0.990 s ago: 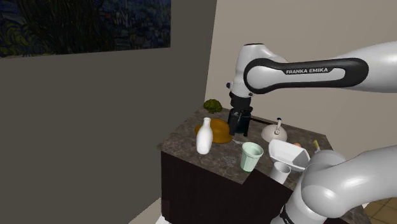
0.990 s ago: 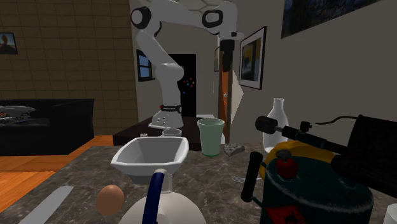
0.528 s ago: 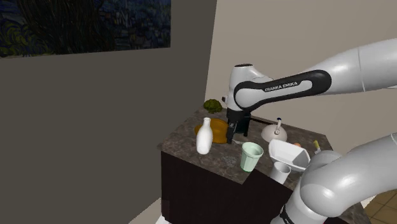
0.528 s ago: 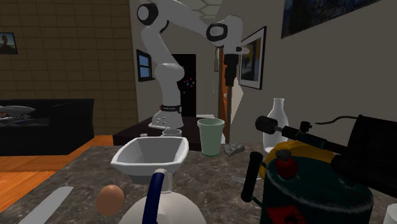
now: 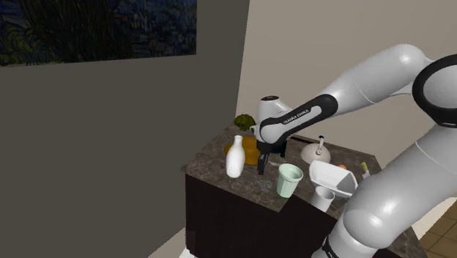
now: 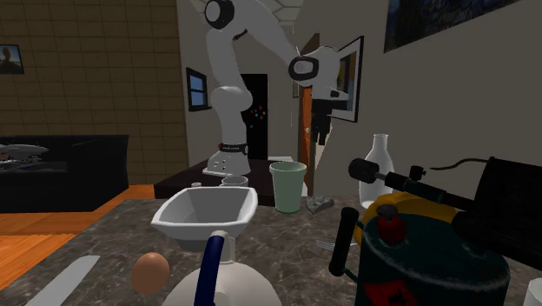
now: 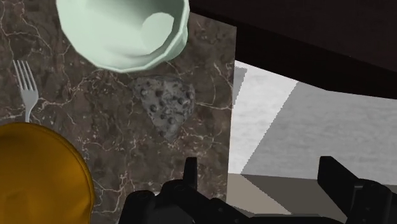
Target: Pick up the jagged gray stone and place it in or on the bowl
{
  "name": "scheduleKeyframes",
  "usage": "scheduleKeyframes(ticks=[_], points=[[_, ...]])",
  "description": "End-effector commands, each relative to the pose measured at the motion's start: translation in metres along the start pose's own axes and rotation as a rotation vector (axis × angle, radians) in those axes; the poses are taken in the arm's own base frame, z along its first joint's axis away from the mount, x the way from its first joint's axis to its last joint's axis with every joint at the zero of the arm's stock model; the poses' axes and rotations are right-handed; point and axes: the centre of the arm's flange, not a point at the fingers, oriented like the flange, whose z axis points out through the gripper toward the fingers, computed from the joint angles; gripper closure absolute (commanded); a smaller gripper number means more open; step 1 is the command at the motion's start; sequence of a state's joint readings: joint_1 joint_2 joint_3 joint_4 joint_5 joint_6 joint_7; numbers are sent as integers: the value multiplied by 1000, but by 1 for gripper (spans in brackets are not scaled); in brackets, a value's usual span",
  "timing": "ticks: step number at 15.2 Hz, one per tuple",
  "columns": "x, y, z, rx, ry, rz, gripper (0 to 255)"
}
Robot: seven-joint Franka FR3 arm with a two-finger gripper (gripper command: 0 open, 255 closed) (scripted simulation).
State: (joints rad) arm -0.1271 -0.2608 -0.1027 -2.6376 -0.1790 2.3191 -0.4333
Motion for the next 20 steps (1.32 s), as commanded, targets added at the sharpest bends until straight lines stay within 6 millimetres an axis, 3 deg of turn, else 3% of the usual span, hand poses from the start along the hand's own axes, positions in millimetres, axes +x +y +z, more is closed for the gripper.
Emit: scheduleKeyframes(ticks=[1,12,20], points=[[7,12,22,-9,-10,-11,0],[35,78,147,-53,-73,-64,0],[33,81,190,-54,-75,-65,0]])
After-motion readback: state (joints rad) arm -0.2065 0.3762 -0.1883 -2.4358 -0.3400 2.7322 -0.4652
